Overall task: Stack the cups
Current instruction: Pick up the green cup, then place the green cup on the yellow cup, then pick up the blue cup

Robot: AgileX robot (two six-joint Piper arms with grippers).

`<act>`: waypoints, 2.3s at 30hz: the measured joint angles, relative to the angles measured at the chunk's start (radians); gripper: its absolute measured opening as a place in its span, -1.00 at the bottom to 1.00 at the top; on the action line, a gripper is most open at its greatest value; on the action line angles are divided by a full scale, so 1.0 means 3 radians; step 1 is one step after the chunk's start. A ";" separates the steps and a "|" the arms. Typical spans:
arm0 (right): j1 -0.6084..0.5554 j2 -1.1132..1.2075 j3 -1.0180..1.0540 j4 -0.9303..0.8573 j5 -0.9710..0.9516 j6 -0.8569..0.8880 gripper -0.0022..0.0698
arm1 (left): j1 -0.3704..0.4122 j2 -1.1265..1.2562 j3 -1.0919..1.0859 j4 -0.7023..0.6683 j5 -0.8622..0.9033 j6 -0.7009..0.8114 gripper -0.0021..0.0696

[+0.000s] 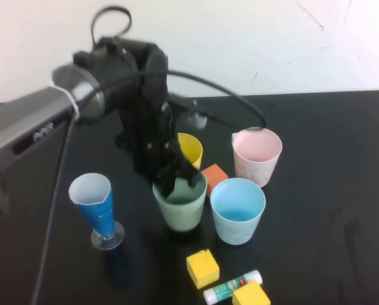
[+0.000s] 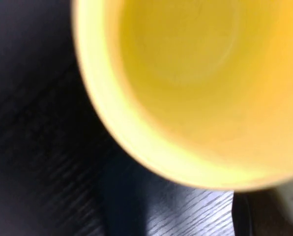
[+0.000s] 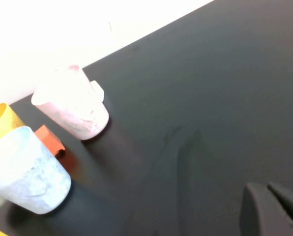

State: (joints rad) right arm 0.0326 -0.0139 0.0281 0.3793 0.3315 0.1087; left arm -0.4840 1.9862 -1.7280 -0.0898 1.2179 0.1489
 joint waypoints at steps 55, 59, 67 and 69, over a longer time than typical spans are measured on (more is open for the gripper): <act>0.0000 0.0124 -0.0700 0.0388 0.0302 -0.0917 -0.95 | 0.0000 -0.1230 -0.0047 0.0499 -0.0743 -0.0496 -0.93; 0.0000 0.0684 -0.1194 0.0388 0.0719 -0.1358 -0.95 | 0.0000 -0.1879 0.0628 0.0317 -0.1042 -0.0437 -0.94; 0.0000 0.1977 -0.2263 0.0341 0.1789 -0.2252 -0.95 | 0.0000 -0.3300 0.2170 0.0180 -0.1409 -0.0437 -0.94; 0.0000 0.2294 -0.2521 0.0341 0.2032 -0.2461 -0.95 | 0.0000 -0.3630 0.2490 0.0186 -0.1424 -0.0437 -0.94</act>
State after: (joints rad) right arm 0.0326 0.6743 -0.7283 0.4817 0.9410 -0.6296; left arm -0.4840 0.8971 -0.9811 -0.0339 0.7906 0.0178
